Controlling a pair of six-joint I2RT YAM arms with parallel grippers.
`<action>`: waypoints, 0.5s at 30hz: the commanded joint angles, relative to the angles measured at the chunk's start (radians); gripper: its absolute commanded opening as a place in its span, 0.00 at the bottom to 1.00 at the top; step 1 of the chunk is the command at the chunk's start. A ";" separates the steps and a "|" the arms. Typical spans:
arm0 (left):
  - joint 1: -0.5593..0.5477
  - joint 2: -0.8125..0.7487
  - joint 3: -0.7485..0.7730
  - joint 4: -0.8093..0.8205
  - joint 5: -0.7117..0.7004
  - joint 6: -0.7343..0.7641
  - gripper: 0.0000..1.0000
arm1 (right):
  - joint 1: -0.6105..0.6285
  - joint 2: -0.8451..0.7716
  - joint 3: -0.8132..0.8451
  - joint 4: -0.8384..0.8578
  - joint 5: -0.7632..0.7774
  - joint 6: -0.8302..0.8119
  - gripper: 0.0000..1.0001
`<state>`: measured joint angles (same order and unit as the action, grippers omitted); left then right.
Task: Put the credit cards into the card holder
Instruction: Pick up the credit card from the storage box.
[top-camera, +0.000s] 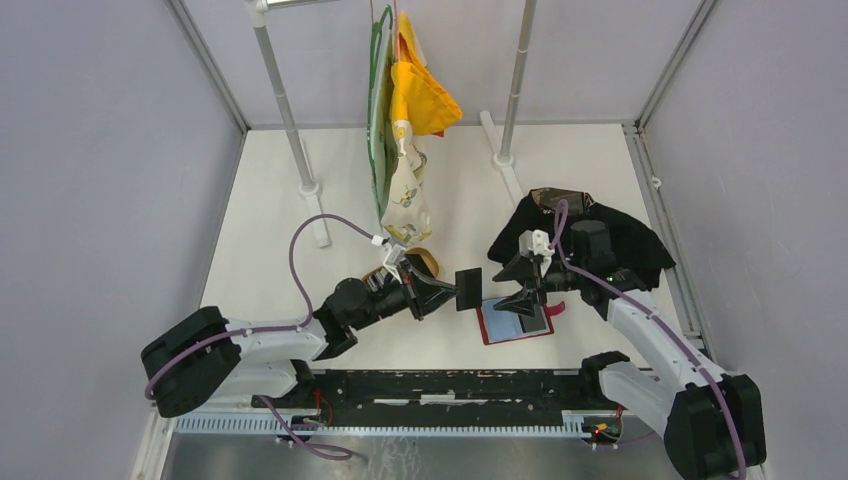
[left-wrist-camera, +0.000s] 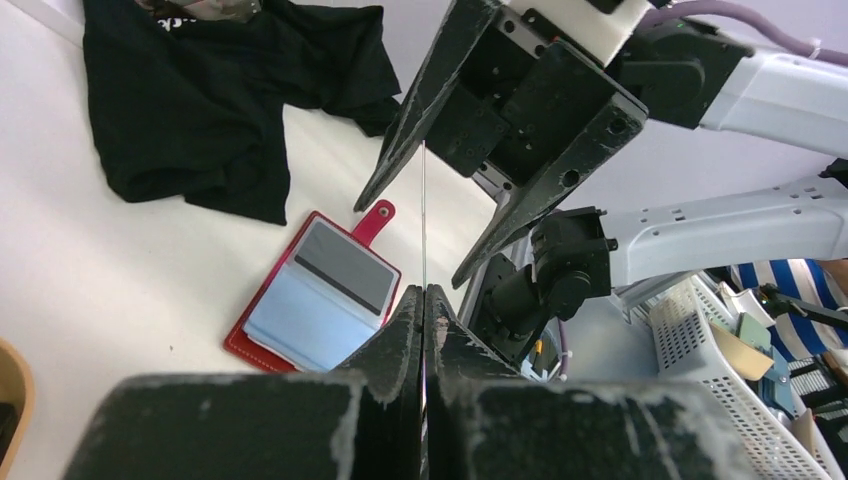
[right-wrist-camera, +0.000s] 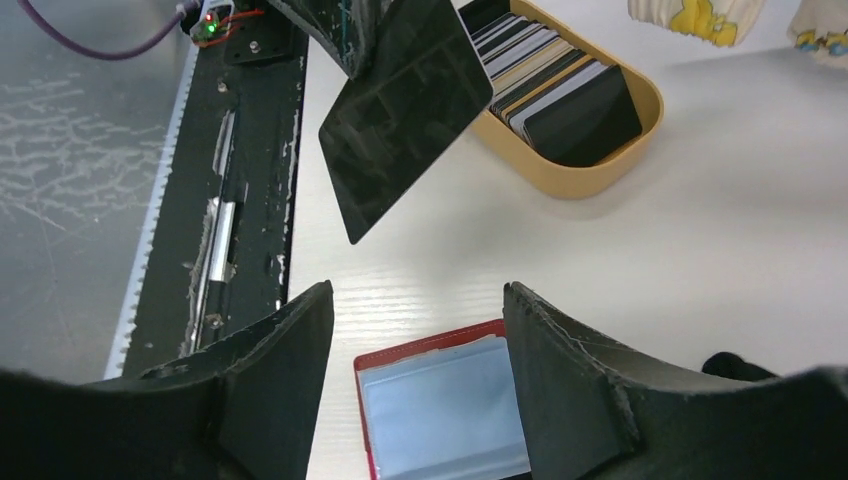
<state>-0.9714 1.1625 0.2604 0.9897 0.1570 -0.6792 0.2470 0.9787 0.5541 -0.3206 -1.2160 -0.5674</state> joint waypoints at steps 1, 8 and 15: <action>-0.015 0.065 0.044 0.230 0.011 0.056 0.02 | -0.011 -0.026 -0.058 0.335 -0.066 0.352 0.68; -0.040 0.140 0.079 0.258 0.016 0.062 0.02 | -0.011 -0.004 -0.066 0.467 -0.086 0.549 0.64; -0.054 0.177 0.097 0.256 0.016 0.069 0.02 | -0.011 -0.008 -0.053 0.498 -0.099 0.613 0.57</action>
<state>-1.0161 1.3239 0.3183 1.1652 0.1673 -0.6712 0.2394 0.9710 0.4835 0.0986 -1.2713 -0.0391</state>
